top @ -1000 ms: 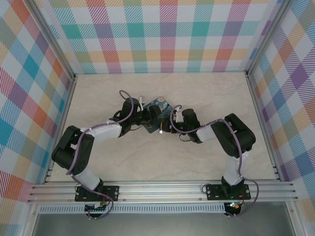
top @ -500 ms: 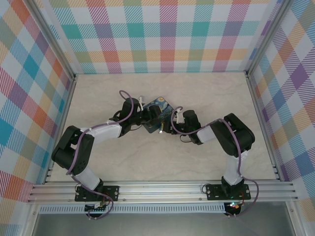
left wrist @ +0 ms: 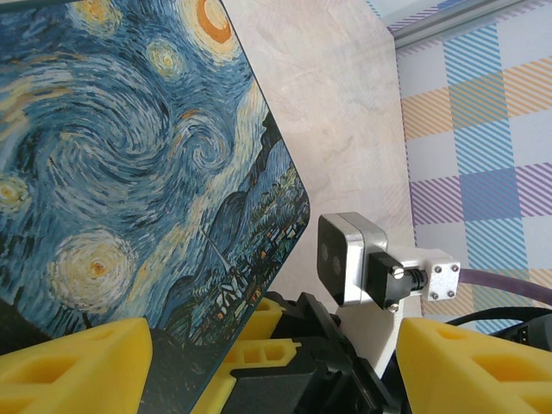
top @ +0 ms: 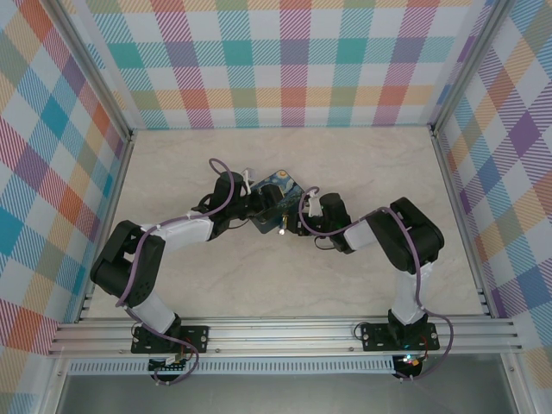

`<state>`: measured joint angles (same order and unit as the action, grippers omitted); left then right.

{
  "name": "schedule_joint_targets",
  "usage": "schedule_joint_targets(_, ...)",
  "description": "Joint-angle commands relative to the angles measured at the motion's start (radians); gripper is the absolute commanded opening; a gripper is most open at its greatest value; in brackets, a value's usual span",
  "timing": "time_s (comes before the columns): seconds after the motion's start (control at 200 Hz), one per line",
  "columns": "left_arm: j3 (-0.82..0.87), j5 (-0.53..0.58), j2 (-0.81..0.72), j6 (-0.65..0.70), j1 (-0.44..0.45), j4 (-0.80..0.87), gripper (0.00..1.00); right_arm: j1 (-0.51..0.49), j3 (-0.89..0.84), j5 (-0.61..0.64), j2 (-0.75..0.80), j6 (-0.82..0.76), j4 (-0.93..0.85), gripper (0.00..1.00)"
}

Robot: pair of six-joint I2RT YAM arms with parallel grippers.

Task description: Unlock a padlock with a key

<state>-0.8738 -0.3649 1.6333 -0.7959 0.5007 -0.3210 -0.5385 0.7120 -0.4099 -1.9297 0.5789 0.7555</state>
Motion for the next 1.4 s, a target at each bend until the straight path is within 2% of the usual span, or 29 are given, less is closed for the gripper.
schedule_joint_targets(0.0,0.022,0.009,-0.007,-0.002,-0.008,0.010,0.75,-0.011,0.015,-0.022,-0.025,0.023,-0.014,0.19)
schedule_joint_targets(0.145,0.025,0.010,-0.010,-0.002,-0.007,0.011,0.75,-0.009,0.002,0.001,0.001,0.043,0.006,0.09)
schedule_joint_targets(0.4,0.048,0.014,-0.021,0.006,-0.007,0.025,0.75,0.020,0.016,0.063,0.061,0.143,-0.083,0.05)
schedule_joint_targets(0.54,0.074,0.019,-0.020,0.005,-0.002,0.020,0.75,0.022,0.039,0.123,0.080,0.205,-0.192,0.04)
schedule_joint_targets(1.105,0.110,0.037,0.015,0.003,0.030,0.000,0.75,0.047,0.116,0.205,0.094,0.382,-0.195,0.03)
schedule_joint_targets(1.275,0.089,0.030,-0.014,0.010,0.026,0.011,0.77,0.066,0.107,0.257,0.179,0.285,-0.306,0.04)
schedule_joint_targets(1.395,0.047,0.021,-0.074,0.037,0.009,0.056,0.80,0.099,0.075,0.192,0.269,0.161,-0.416,0.05)
